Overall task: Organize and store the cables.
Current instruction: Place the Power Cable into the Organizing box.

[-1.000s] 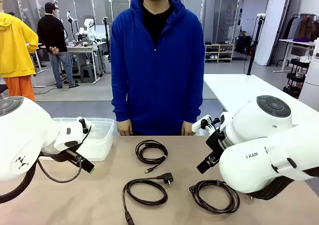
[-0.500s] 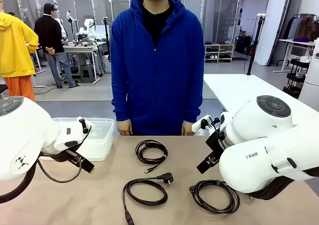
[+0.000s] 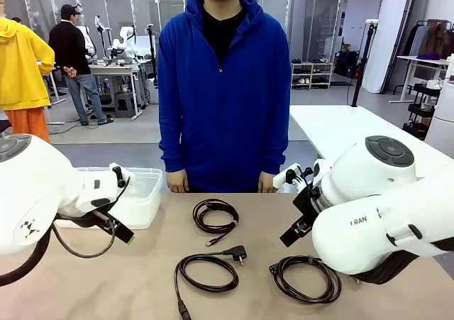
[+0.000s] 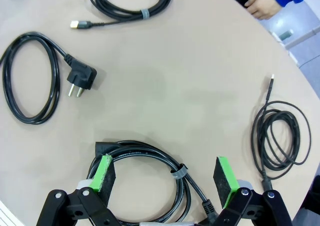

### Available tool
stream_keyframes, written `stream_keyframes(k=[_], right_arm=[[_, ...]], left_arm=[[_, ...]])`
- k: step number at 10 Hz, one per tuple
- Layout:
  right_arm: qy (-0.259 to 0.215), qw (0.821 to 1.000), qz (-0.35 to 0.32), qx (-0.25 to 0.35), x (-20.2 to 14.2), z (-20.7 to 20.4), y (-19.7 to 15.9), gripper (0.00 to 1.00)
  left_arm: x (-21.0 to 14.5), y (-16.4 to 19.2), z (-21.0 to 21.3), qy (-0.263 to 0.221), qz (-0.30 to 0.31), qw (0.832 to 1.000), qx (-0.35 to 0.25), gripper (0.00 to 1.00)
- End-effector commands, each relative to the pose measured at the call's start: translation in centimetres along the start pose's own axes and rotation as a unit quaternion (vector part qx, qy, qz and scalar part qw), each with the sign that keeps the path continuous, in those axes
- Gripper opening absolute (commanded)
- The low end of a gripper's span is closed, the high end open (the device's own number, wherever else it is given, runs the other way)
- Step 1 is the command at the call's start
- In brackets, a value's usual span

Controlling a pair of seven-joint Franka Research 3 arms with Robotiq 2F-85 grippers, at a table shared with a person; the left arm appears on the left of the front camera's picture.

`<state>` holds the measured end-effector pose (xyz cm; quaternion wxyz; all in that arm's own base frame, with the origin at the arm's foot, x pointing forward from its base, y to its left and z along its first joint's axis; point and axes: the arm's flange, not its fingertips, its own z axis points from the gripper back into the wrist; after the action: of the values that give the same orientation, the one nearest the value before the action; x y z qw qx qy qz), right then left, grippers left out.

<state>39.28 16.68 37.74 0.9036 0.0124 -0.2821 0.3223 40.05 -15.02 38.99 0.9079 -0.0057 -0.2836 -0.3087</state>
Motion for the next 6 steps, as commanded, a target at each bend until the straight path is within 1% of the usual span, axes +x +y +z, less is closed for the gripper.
stream_keyframes(k=[1,2,3,4,5,6], right_arm=[[-0.013,1.000,0.018,0.009,0.1,5.1,-1.9,1.00],[-0.003,0.999,0.034,0.026,-0.1,8.3,-3.2,1.00],[0.004,0.998,0.050,0.036,-0.4,11.6,-5.3,1.00],[-0.004,0.996,0.068,0.058,-1.2,14.9,-7.1,1.00],[-0.015,0.991,0.101,0.083,-2.6,17.6,-8.8,1.00],[-0.012,0.992,0.095,0.086,-4.8,19.9,-10.5,1.00]], left_arm=[[1.4,1.9,5.0,-0.011,-0.031,0.999,-0.003,1.00],[2.0,3.1,8.0,-0.018,-0.051,0.996,-0.073,1.00],[2.5,4.5,11.1,-0.024,-0.074,0.992,-0.095,1.00],[2.4,5.5,14.3,-0.046,-0.104,0.986,-0.126,1.00],[1.8,6.5,16.9,-0.081,-0.130,0.975,-0.162,1.00],[0.0,8.5,19.2,-0.099,-0.154,0.968,-0.174,1.00]])
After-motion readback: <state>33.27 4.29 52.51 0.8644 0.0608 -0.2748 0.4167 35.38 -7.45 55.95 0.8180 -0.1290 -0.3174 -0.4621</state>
